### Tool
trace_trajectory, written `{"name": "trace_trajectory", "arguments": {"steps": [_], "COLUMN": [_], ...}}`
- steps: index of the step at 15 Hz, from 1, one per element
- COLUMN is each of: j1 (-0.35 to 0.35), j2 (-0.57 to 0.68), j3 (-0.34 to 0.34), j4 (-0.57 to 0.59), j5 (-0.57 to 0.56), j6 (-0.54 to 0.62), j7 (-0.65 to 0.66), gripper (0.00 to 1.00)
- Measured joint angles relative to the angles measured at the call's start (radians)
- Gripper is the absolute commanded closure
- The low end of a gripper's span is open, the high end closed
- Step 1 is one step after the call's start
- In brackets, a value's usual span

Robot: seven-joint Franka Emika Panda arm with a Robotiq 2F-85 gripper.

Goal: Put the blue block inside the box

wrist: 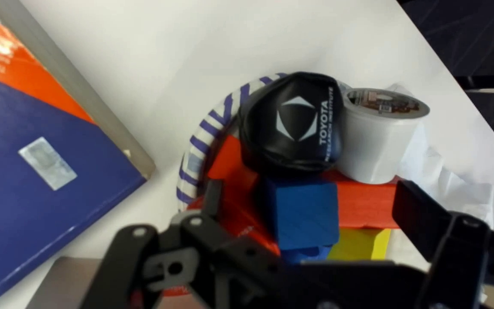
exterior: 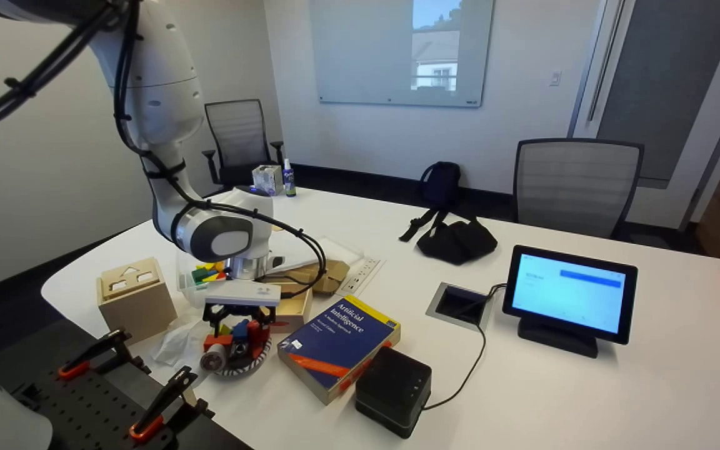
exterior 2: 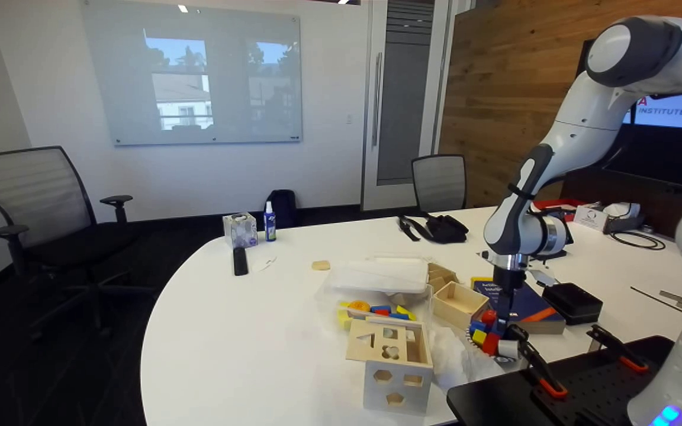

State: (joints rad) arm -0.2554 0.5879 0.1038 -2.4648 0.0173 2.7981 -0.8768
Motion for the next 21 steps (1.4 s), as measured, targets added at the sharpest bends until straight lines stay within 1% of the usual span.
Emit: {"name": "trace_trajectory", "arguments": {"steps": [6, 7, 8, 10, 11, 16, 17, 21], "j1": [0.001, 0.002, 0.002, 0.002, 0.002, 0.002, 0.002, 0.004], "j2": [0.005, 0.005, 0.005, 0.005, 0.005, 0.004, 0.004, -0.003], "j3": [0.013, 0.013, 0.013, 0.013, 0.013, 0.009, 0.007, -0.004], "j4": [0.000, 0.000, 0.000, 0.000, -0.001, -0.002, -0.002, -0.002], "j5": [0.000, 0.000, 0.000, -0.001, -0.001, -0.006, -0.008, -0.035], "j6": [0.000, 0.000, 0.000, 0.000, 0.000, 0.000, 0.000, 0.001], "j7": [0.016, 0.022, 0.024, 0.034, 0.041, 0.060, 0.061, 0.093], "gripper": [0.00, 0.25, 0.26, 0.42, 0.51, 0.88, 0.91, 0.91]}}
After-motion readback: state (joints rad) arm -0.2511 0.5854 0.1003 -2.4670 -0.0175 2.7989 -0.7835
